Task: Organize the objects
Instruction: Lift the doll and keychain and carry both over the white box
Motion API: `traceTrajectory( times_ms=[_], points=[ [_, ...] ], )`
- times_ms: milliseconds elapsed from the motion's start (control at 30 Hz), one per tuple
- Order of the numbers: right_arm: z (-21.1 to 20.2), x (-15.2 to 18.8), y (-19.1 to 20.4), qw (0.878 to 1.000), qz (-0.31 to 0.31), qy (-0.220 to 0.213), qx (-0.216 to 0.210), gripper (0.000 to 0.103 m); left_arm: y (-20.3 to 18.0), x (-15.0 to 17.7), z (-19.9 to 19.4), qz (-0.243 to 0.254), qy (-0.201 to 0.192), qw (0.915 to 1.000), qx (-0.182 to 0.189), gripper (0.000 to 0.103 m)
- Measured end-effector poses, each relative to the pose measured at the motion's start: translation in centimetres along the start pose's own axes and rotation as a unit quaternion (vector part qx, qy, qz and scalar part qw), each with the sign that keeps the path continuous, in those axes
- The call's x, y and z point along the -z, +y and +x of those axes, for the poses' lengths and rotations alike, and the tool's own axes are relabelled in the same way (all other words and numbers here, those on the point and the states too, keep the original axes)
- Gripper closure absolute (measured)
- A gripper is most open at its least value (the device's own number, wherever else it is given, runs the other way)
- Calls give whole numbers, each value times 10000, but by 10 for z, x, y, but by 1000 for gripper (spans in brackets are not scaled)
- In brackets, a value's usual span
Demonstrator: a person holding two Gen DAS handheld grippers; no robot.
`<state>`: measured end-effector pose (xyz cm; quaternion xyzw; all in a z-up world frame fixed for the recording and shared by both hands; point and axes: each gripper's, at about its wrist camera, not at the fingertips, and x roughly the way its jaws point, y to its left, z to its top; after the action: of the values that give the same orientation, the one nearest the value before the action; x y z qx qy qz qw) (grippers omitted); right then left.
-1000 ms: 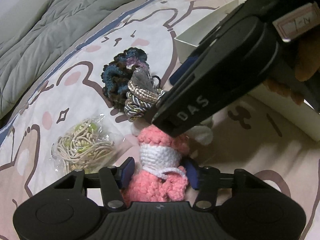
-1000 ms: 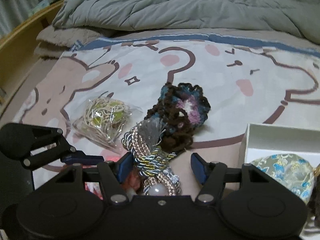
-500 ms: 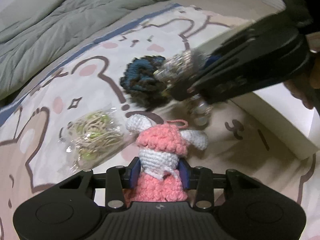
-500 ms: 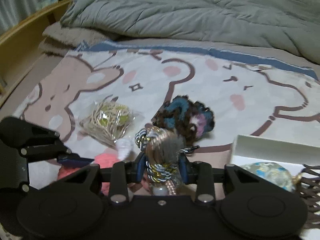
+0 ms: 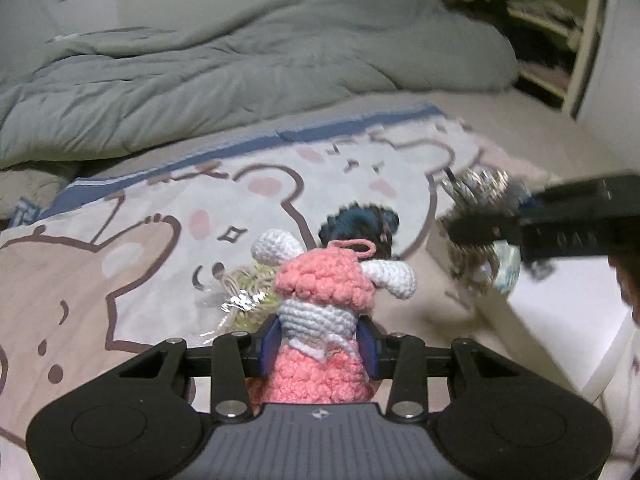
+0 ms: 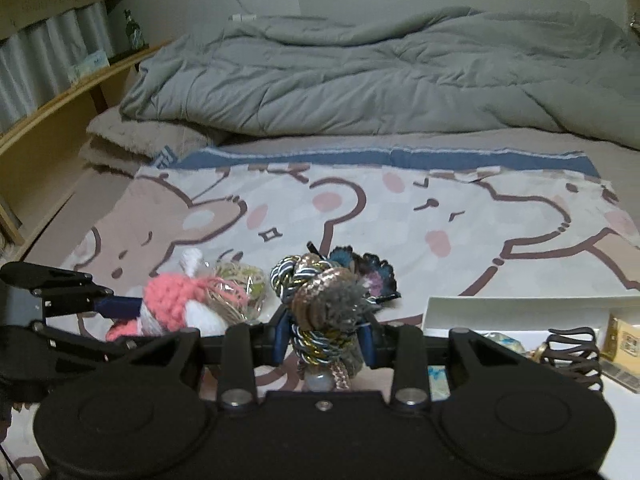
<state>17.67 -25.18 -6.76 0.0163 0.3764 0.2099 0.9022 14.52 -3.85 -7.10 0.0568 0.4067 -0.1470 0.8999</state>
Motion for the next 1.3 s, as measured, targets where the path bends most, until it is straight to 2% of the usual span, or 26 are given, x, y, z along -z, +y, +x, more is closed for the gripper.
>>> traceTrajectory(
  times_ms=[333,533,700,1033,1300],
  points=[
    [-33,-2,4,9995,97,-298,-30,68,-1,-4,-31,-457,-417,9981,-10,61],
    [-53,-3,7,9991,82,-402,-87,68,-7,-7,-42,-602,-507,9969,96,61],
    [-74,-4,3,9986,120,-508,64,68,-17,-10,-46,-818,-539,9949,219,61],
    [-125,11,-41,9954,405,-635,599,68,-59,-21,-47,-895,-549,9925,632,61],
    [-161,36,-87,9889,757,-757,1031,67,-116,-30,-41,-849,-594,9885,1103,61]
  ],
)
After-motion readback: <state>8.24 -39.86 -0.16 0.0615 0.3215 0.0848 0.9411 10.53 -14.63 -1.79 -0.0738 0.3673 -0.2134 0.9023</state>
